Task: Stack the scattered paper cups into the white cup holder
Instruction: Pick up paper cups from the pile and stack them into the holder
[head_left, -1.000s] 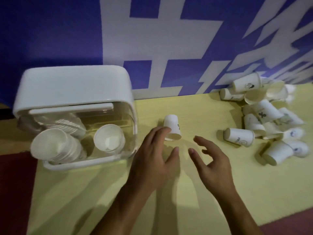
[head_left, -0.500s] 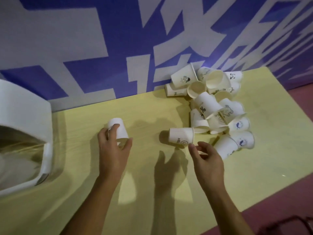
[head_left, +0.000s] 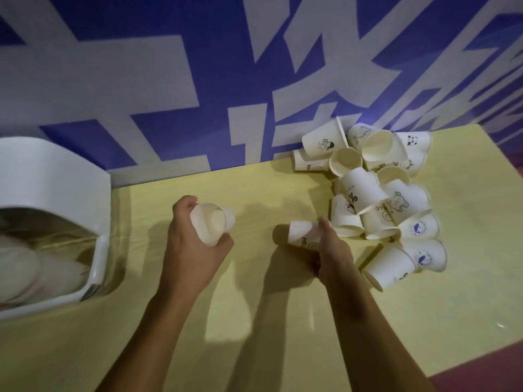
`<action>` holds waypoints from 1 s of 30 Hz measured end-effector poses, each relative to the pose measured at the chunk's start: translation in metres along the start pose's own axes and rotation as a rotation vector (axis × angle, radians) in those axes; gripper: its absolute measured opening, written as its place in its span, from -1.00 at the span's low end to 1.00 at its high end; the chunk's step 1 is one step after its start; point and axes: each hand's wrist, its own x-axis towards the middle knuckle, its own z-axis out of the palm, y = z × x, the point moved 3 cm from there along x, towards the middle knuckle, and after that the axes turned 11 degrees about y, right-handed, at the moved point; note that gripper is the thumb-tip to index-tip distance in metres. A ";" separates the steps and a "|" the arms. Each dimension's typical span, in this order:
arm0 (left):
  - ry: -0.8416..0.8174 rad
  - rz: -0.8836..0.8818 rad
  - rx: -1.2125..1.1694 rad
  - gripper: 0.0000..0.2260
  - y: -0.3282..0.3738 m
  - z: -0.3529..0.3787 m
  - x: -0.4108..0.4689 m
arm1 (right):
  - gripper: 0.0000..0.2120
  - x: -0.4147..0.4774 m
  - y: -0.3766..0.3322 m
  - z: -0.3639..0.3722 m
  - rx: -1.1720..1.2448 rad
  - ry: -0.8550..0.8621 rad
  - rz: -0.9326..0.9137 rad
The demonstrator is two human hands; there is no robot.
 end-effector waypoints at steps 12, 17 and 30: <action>0.003 0.058 -0.119 -0.30 -0.028 -0.089 -0.016 | -0.43 -0.087 0.009 0.016 -0.128 -0.044 -0.587; 0.047 0.059 -0.176 -0.29 -0.052 -0.157 -0.032 | -0.45 -0.163 0.034 0.036 -0.145 -0.168 -0.747; 0.168 0.034 -0.401 -0.36 -0.135 -0.301 -0.015 | -0.27 -0.323 0.120 0.122 -0.173 -0.452 -1.023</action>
